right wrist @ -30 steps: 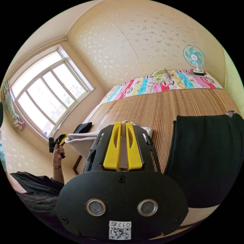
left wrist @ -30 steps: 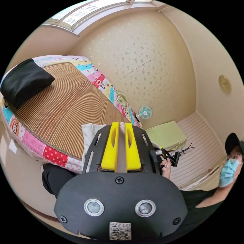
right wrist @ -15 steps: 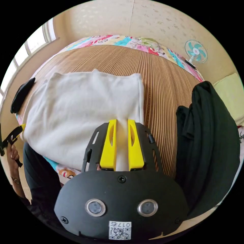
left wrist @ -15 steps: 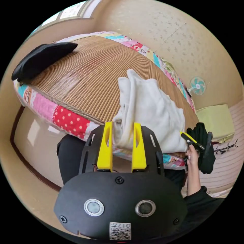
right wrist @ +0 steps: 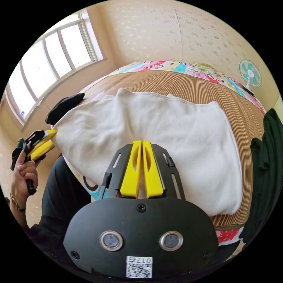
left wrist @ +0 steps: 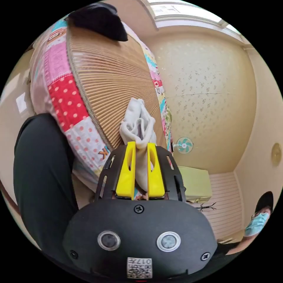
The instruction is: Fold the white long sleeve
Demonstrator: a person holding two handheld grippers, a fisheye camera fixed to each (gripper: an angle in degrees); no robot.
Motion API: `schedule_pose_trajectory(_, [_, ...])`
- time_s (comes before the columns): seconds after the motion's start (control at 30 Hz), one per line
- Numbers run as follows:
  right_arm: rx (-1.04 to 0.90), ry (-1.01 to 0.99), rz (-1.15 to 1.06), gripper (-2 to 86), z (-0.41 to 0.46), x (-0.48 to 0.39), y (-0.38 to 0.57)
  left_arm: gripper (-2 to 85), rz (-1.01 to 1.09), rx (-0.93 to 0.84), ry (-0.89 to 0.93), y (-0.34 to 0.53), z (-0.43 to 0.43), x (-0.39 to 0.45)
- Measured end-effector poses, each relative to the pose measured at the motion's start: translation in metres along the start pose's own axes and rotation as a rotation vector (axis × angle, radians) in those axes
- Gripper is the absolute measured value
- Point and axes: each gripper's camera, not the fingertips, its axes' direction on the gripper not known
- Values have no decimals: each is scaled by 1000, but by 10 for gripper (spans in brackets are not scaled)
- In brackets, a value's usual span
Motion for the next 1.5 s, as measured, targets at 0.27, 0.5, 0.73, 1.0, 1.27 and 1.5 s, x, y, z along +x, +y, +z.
schedule_pose_trajectory(0.27, [242, 4, 153, 5, -137, 105, 73, 63, 708, -328, 169, 84, 152, 217])
schedule_pose_trajectory(0.5, [203, 175, 129, 20, -206, 178, 127, 101, 831, -357, 47, 169, 162, 198])
schedule_pose_trajectory(0.73, [216, -131, 291, 116, -222, 241, 122, 187, 352, -285, -308, 92, 132, 93])
schedule_pose_trajectory(1.0, [-7, -774, 693, 220, -155, 324, 116, 115, -73, -776, 183, 107, 169, 18])
schedule_pose_trajectory(1.27, [50, -942, 910, 151, -159, 347, 87, 105, 223, -764, 194, 113, 37, 50])
schedule_pose_trajectory(1.5, [-4, -1092, 670, 103, -155, 211, -24, 159, 314, -139, 321, 63, -178, 14])
